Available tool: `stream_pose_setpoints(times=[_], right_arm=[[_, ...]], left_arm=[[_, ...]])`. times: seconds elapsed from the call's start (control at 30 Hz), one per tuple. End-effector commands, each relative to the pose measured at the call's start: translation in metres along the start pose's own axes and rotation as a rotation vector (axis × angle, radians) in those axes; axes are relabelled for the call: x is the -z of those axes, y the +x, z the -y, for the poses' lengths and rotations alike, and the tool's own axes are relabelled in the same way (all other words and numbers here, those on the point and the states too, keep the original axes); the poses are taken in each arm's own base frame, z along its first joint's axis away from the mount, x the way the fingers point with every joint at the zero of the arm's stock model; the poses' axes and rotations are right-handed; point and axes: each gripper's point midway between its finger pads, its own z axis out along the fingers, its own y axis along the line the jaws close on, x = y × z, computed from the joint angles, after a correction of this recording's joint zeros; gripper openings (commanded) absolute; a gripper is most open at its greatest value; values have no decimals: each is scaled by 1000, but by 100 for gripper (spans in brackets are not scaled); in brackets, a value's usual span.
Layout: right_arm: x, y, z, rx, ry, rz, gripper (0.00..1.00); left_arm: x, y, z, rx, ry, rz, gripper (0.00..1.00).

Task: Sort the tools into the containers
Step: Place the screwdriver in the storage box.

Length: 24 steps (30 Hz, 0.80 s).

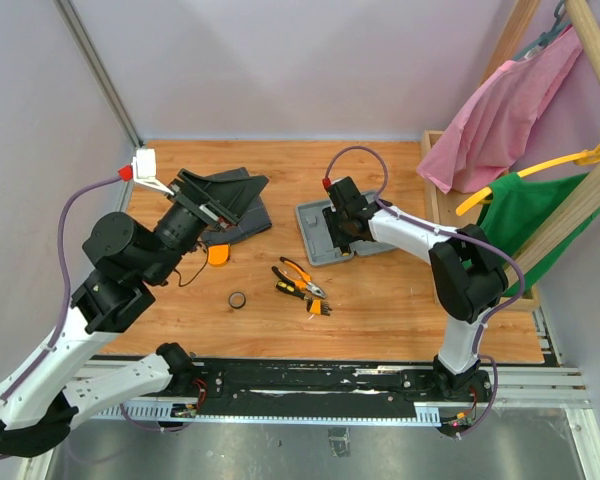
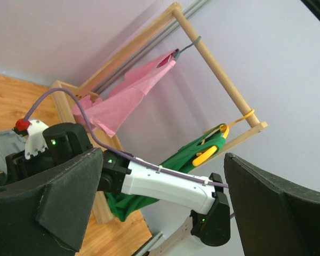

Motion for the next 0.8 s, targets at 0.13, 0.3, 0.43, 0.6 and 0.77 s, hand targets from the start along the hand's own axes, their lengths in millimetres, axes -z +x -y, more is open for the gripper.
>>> stream_pose_setpoints(times=[0.13, 0.3, 0.43, 0.6, 0.77], right_arm=[[-6, 14, 4, 47, 18, -37, 43], [-7, 29, 9, 71, 33, -68, 42], [-5, 43, 10, 82, 31, -94, 42], [-3, 58, 9, 99, 18, -122, 42], [0, 72, 7, 121, 6, -152, 42]], left_arm=[[3, -11, 11, 13, 35, 39, 99], [6, -14, 10, 13, 35, 51, 99], [7, -16, 9, 5, 29, 60, 99], [5, -10, -6, -7, -20, 55, 99], [2, 5, -23, -38, -69, 10, 99]])
